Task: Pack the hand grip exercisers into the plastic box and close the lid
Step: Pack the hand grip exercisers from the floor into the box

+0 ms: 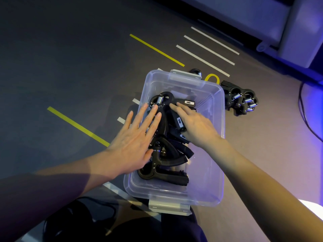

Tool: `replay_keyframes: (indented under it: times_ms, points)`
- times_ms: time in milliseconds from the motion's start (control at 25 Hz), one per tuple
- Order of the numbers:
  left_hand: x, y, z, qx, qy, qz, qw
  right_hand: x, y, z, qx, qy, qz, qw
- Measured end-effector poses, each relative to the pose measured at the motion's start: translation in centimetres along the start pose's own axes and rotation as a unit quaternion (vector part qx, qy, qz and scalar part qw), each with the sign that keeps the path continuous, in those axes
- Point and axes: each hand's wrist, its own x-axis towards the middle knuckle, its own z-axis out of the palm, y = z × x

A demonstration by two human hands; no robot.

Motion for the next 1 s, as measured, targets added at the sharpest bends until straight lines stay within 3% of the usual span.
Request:
replay_keyframes:
  times_ms: [160, 360, 600, 880, 1000]
  points:
    - [0.0, 0.0, 0.1, 0.002, -0.001, 0.001, 1.000, 0.1, -0.8, -0.8, 0.098, -0.087, 0.039, 0.991]
    - [0.0, 0.0, 0.0, -0.001, 0.004, 0.001, 1.000, 1.7, -1.9, 0.4, 0.112, 0.028, 0.114, 0.987]
    - [0.1, 0.1, -0.1, 0.024, -0.004, 0.001, 1.000, 3.9, 0.2, -0.4, 0.002, 0.104, 0.009, 0.995]
    - [0.2, 0.3, -0.5, 0.039, -0.012, 0.002, 0.999, 4.4, 1.4, 0.9, 0.013, 0.104, -0.010, 0.994]
    - [0.2, 0.4, -0.7, 0.036, -0.022, 0.001, 0.999, 3.5, 0.8, 2.2, -0.050, 0.087, -0.022, 0.995]
